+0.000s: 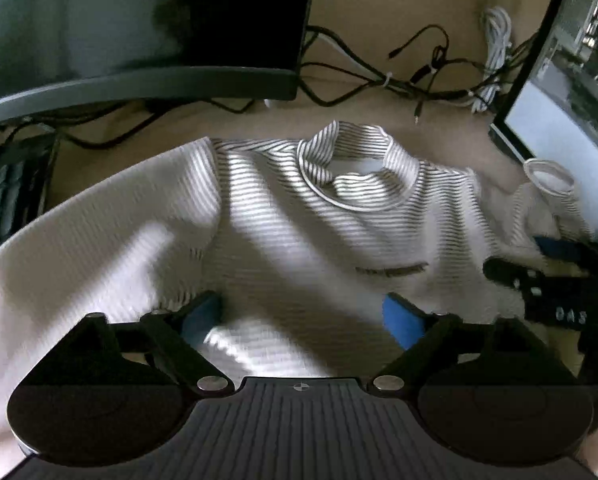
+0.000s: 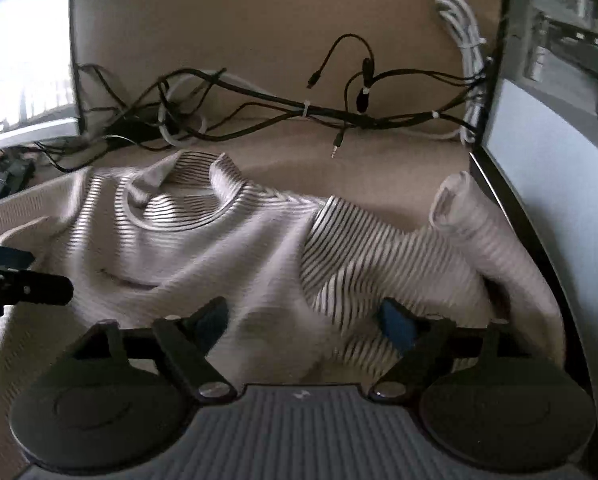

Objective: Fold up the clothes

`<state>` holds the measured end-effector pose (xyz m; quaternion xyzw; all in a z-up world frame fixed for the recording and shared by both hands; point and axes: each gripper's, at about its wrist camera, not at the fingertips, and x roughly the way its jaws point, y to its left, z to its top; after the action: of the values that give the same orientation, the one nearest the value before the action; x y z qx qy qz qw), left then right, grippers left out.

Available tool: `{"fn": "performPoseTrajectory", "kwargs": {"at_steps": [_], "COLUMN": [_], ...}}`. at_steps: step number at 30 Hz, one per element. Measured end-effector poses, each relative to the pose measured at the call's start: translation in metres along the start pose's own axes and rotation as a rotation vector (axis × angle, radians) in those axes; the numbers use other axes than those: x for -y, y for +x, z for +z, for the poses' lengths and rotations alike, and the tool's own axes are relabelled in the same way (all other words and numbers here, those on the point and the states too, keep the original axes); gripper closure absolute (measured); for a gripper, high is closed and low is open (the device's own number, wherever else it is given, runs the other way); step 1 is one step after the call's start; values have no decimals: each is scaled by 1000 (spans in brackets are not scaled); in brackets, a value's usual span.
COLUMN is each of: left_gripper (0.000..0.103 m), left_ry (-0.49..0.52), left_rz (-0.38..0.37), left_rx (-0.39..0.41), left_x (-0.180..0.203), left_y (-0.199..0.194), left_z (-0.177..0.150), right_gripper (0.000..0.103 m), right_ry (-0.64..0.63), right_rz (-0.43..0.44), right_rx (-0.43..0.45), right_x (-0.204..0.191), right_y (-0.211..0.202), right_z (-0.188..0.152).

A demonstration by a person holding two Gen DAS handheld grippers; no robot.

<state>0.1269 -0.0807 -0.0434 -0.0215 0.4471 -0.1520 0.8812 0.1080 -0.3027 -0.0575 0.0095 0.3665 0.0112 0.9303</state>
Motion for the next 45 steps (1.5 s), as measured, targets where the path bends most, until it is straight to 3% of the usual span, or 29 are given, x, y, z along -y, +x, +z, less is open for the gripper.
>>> {"fn": "performPoseTrajectory", "kwargs": {"at_steps": [2,6,13,19,23,32,37,41,45], "left_gripper": [7,5,3,2,1,0,0,0,0], "left_ry": [-19,-60,-30,-40,-38,-14,-5,-49,-55], "left_rz": [-7,-1,4,53,78,91,95,122,144], "left_rx": [4,64,161,239,305,377,434,423,406], "left_x": [-4,-9,4,25,51,102,118,115,118], "left_y": [-16,-50,-106,-149,-185,-259,-277,-283,-289], "left_z": [-9,-37,-83,-122,-155,-222,-254,-264,-265], "right_gripper": [3,0,0,0,0,0,0,0,0], "right_ry": [31,124,199,170,175,108,27,15,50], "right_rz": [4,7,18,17,36,10,57,50,25], "right_rx": [-5,-18,0,137,209,247,301,284,323], "right_x": [7,10,-15,-46,-49,-62,-78,-79,-66], "right_y": [-17,-58,-124,-173,-213,-297,-328,-338,-353], "right_z": [-11,-43,-74,-89,-120,-172,-194,-208,-208]}}
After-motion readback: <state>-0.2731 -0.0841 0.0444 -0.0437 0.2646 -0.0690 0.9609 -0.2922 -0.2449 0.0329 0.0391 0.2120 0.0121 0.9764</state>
